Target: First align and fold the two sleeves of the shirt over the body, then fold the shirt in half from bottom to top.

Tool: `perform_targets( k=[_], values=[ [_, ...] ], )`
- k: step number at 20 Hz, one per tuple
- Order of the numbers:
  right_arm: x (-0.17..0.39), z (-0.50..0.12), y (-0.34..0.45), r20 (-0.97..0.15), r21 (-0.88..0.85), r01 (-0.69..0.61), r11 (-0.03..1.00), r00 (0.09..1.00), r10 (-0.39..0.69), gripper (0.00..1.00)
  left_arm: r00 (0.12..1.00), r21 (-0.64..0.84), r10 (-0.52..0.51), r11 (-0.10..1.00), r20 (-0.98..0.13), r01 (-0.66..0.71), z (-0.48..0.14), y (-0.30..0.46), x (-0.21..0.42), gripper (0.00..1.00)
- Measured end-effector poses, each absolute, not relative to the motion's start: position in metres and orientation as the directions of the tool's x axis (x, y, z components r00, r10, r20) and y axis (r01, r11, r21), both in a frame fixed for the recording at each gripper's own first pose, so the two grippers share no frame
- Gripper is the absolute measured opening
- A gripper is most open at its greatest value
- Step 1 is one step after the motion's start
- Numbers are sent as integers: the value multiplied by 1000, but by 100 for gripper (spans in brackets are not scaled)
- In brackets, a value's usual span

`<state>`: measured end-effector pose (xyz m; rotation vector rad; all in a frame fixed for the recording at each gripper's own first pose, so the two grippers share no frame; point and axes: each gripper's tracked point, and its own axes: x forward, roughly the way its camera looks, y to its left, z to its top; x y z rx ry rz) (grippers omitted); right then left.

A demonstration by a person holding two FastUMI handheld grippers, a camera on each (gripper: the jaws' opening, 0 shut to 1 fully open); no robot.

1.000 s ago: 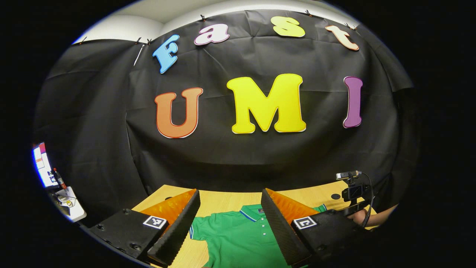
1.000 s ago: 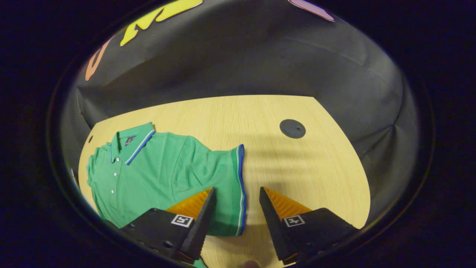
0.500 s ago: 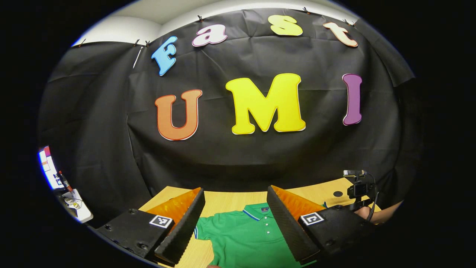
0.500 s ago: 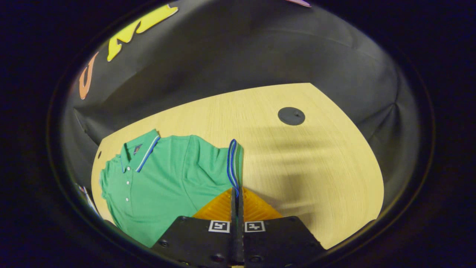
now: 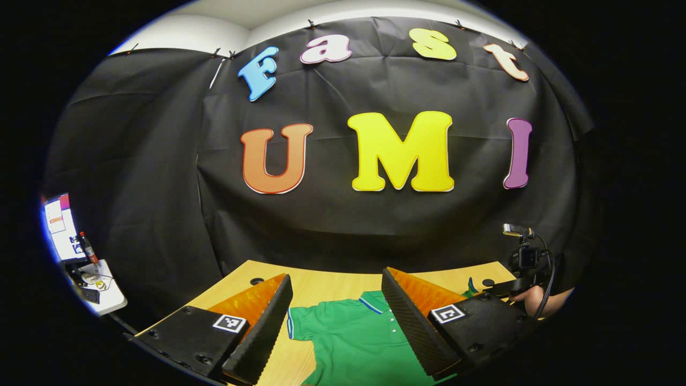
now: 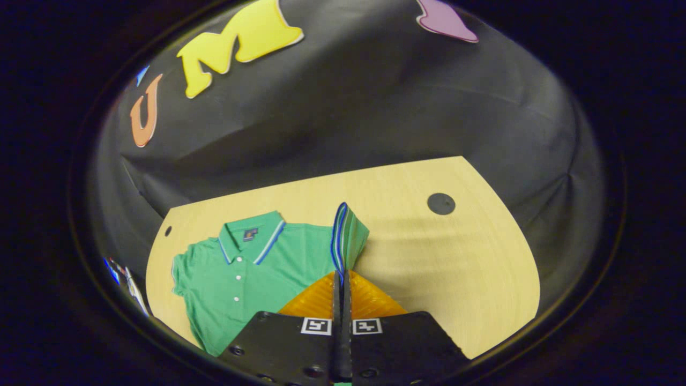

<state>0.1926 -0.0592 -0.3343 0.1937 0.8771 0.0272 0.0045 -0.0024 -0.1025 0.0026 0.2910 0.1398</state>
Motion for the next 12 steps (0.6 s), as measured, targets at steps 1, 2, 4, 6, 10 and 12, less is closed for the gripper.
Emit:
perform_targets(
  k=[1, 2, 4, 6, 10, 12],
  values=[
    [194, -329, -46, -758, 175, 40, 984, 643, 108, 0, 946, 19, 145, 989, -289, -145, -103, 5, 1, 100],
    [196, -329, -32, -757, 168, 22, 986, 643, 115, 0, 945, 15, 154, 988, -288, -156, -104, 14, -2, 100],
    [199, -331, -5, -767, 153, -7, 988, 630, 123, 0, 939, 13, 178, 983, -295, -183, -104, 31, -11, 100],
    [202, -333, 26, -773, 166, -22, 986, 618, 144, 0, 934, 10, 202, 978, -293, -208, -101, 50, -19, 100],
    [205, -337, 68, -775, 207, -5, 978, 610, 167, 2, 922, 3, 238, 969, -304, -249, -102, 81, -33, 100],
    [201, -326, 89, -754, 268, -6, 963, 621, 214, 36, 920, -17, 239, 966, -310, -257, -106, 92, -34, 100]
  ],
)
